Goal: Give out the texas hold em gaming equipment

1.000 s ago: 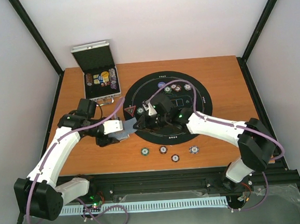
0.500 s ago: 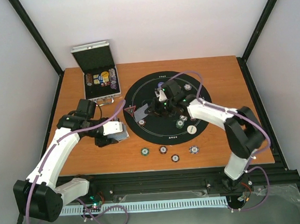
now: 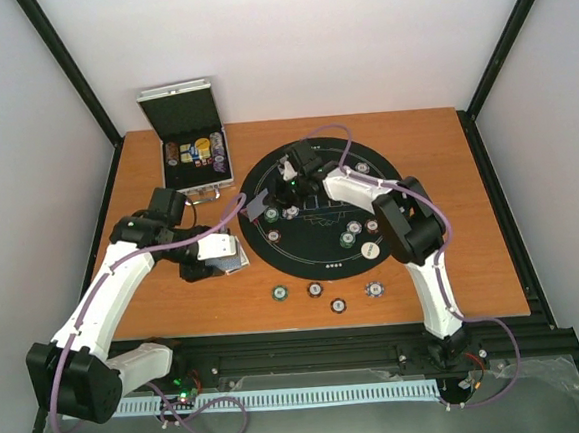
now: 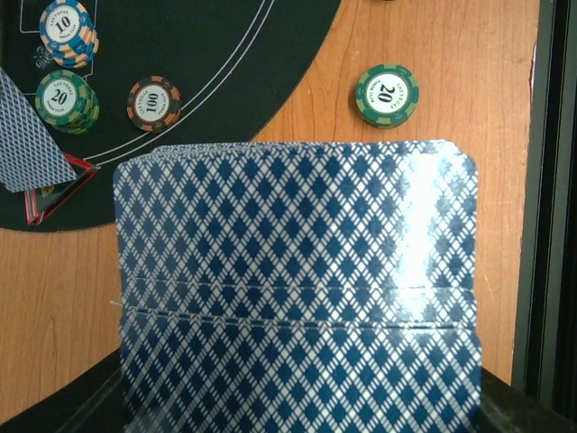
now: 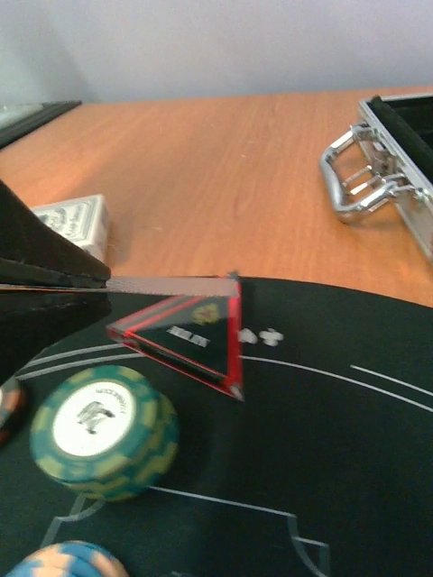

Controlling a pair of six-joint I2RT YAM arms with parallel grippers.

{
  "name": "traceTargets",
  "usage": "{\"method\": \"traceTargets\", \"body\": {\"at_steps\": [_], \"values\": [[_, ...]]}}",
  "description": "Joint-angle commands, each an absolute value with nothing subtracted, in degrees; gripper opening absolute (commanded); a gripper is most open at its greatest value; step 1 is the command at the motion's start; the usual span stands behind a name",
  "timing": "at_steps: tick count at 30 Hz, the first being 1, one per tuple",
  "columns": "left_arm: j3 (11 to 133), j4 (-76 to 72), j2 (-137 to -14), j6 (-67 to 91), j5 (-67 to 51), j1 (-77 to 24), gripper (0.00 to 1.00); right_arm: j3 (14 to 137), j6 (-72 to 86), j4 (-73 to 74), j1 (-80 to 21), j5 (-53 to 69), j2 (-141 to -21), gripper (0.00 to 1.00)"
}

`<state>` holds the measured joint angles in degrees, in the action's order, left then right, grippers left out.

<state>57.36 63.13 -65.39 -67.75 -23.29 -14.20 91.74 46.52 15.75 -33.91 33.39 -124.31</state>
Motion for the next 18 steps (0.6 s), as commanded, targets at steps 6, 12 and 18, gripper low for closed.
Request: {"method": "traceTargets", "body": {"at_steps": [6, 12, 18], "values": [[59.9, 65.3, -65.6, -70.3, -22.8, -14.0, 0.01, 99.8, 40.3, 27.1, -33.4, 25.5, -125.1, 0.50], [60.8, 65.4, -66.3, -69.8, -23.4, -14.1, 0.01, 84.7, 46.3, 15.6, -33.4, 30.1, -110.9, 0.62], [62.8, 66.0, -67.6, -68.6, -24.8, -14.0, 0.01, 60.1, 59.2, -9.6, -37.1, 36.4, -94.6, 0.73]]}}
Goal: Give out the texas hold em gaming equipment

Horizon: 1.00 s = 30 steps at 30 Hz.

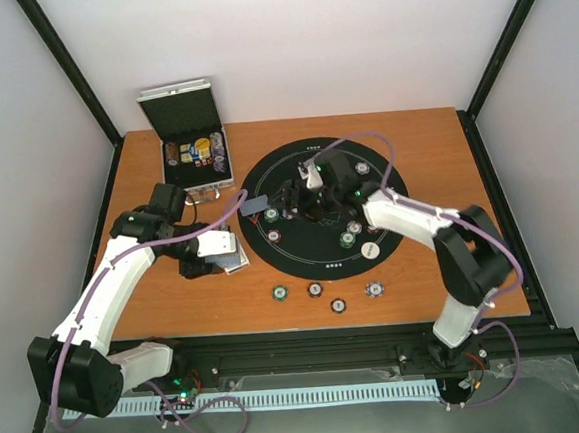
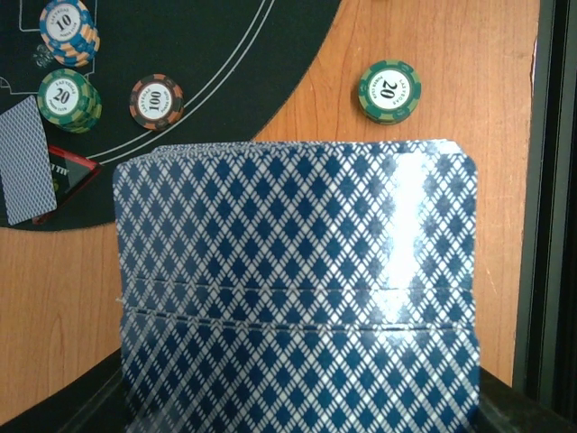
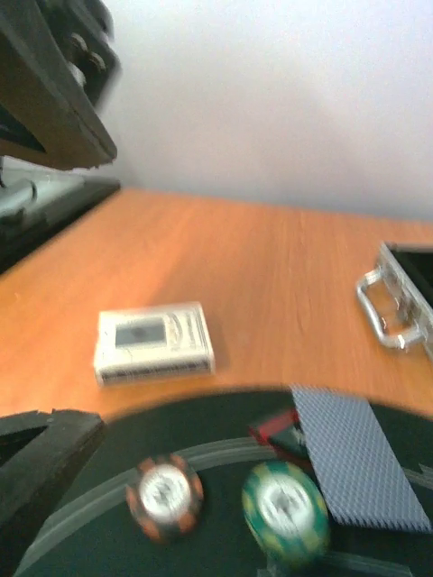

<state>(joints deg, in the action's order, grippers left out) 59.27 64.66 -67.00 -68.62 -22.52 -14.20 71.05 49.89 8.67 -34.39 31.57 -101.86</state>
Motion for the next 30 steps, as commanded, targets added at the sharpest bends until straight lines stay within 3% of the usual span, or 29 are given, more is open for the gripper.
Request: {"method": "traceTargets", "body": {"at_steps": [1, 5, 10, 19, 30], "values": [[63.1, 66.2, -67.8, -68.5, -25.0, -14.1, 0.01, 55.2, 61.2, -13.5, -38.2, 36.7, -92.6, 0.75], [63.7, 66.3, -68.2, -67.9, -25.4, -14.0, 0.01, 45.6, 68.8, -26.4, -42.8, 35.8, -87.4, 0.83], [63.9, 66.5, -68.6, -67.7, -25.2, -14.1, 0.01, 43.7, 72.0, -33.8, -47.6, 35.1, -88.7, 0.83], [64.1, 66.7, -68.7, -67.9, -24.6, -14.0, 0.01, 49.0, 73.0, -38.0, -52.1, 35.9, -95.5, 0.82], [64.1, 67.0, -68.7, -68.1, -24.5, -14.1, 0.01, 54.2, 76.4, -43.8, -54.5, 37.0, -102.7, 0.73]]}}
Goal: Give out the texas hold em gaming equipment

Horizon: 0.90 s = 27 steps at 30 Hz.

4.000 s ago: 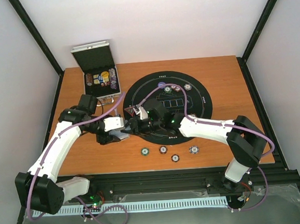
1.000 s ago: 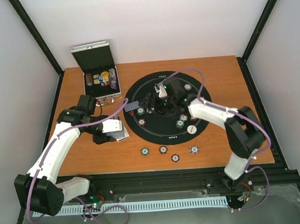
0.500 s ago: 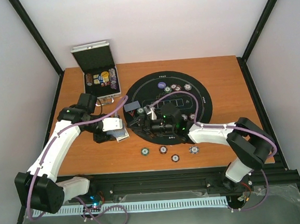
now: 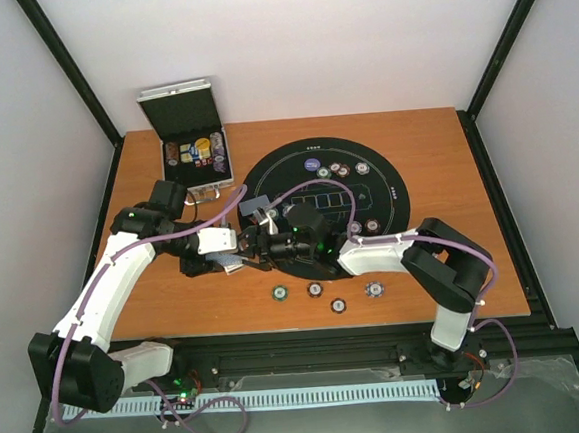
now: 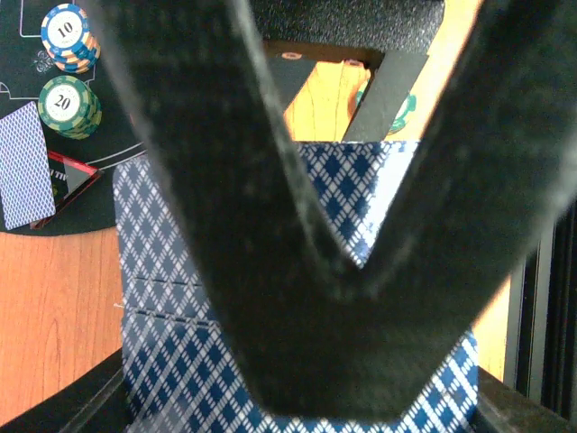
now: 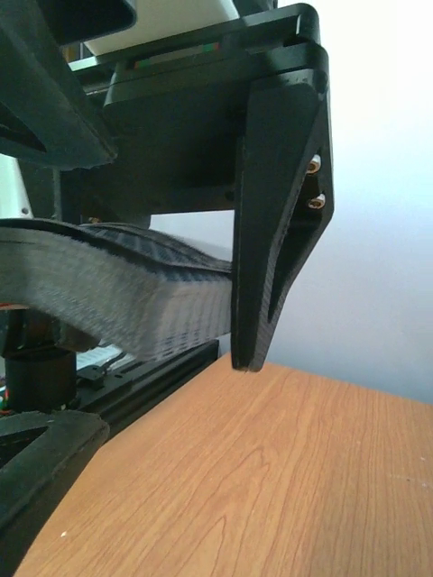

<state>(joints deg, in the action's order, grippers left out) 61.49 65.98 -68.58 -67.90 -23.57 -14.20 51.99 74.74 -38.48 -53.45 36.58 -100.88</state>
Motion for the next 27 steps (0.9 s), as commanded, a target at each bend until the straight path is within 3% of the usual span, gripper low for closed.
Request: {"method": "traceTargets", "body": {"at_steps": [1, 9, 17, 18, 19, 21, 22, 24, 27], "values": [[64.1, 67.0, -68.7, -68.1, -24.5, -14.1, 0.01, 54.7, 76.6, -43.8, -54.6, 37.2, -103.3, 0.71], [63.7, 67.1, -68.6, -68.4, -24.6, -14.1, 0.01, 57.6, 78.6, -45.0, -55.6, 38.0, -107.8, 0.58], [63.5, 68.1, -68.0, -69.1, -24.9, -14.1, 0.03, 57.2, 79.7, -45.8, -55.6, 37.2, -108.8, 0.12], [63.6, 68.4, -68.0, -69.3, -25.0, -14.1, 0.10, 57.1, 79.7, -45.8, -55.6, 37.2, -108.8, 0.06], [63.7, 68.6, -68.0, -69.4, -25.1, -14.1, 0.23, 56.9, 79.7, -45.8, -55.6, 37.2, -108.8, 0.04], [64.2, 69.7, -67.9, -69.6, -25.7, -14.1, 0.61, 56.6, 79.7, -46.1, -55.6, 37.3, -108.7, 0.03], [64.5, 70.2, -68.0, -69.3, -26.0, -14.1, 0.71, 56.3, 79.6, -46.2, -55.6, 37.3, -108.6, 0.03], [65.1, 71.7, -68.3, -69.0, -26.2, -14.1, 0.85, 55.6, 79.2, -46.4, -55.6, 37.5, -108.1, 0.03], [66.0, 74.7, -69.8, -69.0, -25.9, -14.1, 0.94, 54.8, 78.5, -47.0, -55.6, 38.0, -107.6, 0.03]]}}
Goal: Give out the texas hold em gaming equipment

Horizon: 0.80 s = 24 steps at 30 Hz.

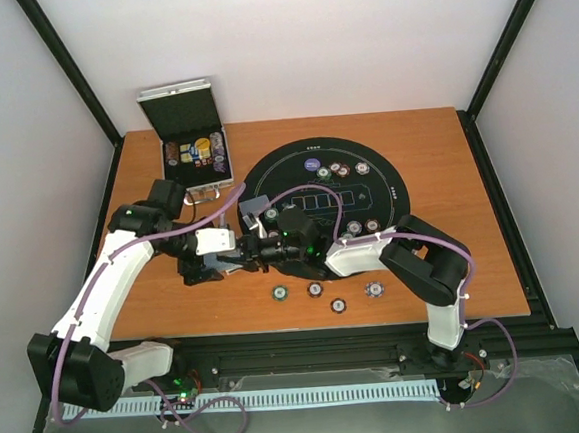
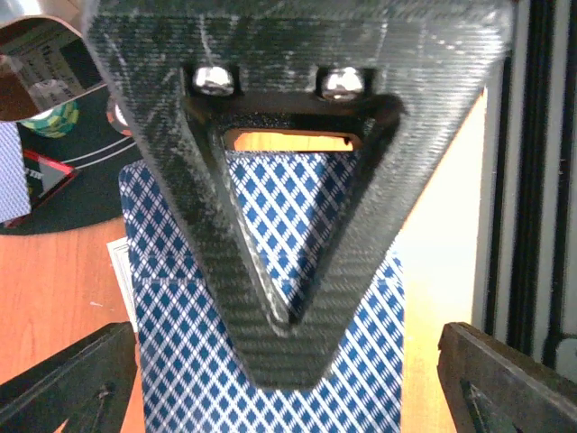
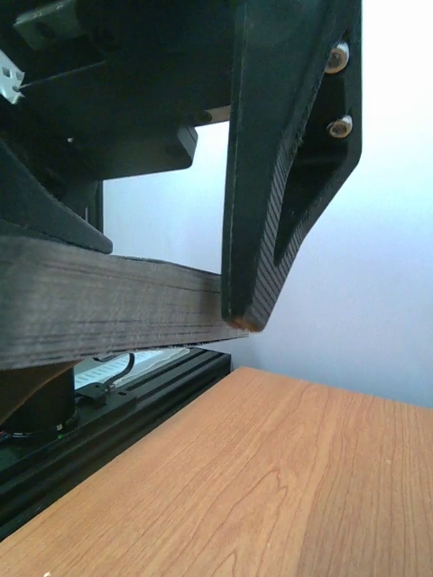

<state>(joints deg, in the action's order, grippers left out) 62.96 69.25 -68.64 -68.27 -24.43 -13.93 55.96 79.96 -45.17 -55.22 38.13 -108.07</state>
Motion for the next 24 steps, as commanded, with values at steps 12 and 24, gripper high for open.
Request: {"method": "traceTargets", "body": {"at_steps": [12, 24], "values": [[65.6, 74.9, -70.7, -67.5, -25.9, -14.1, 0.98, 53.8, 77.5, -49.4, -55.3, 38.8, -106.0, 0.03], [65.0, 72.7, -73.2, -66.2, -27.0, -14.1, 0.90, 54.0, 78.6, -51.8, -55.4, 39.7, -106.9, 0.03]]}}
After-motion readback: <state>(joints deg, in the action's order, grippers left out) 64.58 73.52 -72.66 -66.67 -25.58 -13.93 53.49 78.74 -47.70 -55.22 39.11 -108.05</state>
